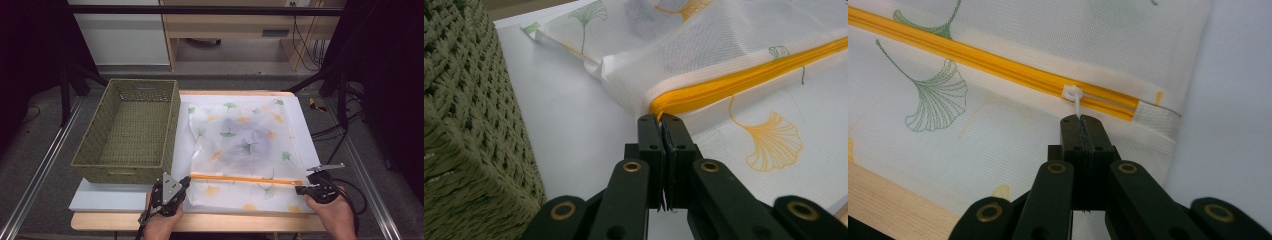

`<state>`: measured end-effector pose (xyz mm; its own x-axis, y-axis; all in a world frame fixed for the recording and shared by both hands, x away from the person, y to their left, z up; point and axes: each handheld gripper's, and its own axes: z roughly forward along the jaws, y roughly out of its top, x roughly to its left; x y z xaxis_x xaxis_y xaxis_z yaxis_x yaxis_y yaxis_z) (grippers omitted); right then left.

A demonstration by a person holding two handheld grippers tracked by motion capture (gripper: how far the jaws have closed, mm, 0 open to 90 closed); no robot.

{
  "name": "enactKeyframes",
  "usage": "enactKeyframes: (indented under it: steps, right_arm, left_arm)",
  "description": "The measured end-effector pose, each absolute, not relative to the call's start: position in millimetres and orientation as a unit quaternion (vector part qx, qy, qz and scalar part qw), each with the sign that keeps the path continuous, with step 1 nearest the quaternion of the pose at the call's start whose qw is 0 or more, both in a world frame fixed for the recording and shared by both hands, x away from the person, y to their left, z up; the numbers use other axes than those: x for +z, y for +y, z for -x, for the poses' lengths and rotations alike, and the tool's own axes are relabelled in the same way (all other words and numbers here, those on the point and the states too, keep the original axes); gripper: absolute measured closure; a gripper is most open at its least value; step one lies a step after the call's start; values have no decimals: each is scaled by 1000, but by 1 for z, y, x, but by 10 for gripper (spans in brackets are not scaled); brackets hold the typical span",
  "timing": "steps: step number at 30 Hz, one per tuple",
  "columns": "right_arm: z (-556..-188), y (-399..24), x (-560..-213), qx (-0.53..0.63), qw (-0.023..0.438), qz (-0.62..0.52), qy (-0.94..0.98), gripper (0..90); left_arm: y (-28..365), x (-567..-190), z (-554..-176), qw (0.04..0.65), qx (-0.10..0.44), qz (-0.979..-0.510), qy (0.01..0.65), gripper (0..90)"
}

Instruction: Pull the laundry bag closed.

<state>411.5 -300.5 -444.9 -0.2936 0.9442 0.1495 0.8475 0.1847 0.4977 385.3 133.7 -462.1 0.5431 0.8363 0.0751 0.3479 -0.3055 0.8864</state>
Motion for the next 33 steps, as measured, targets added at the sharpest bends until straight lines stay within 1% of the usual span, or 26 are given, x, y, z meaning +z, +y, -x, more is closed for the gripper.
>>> enactKeyframes:
  steps: [33]
  right_arm:
    - [-406, -319, -449, 264, 95, -603, 747, 900]
  left_arm:
    - [132, -463, -385, 439, 277, -761, 388, 877]
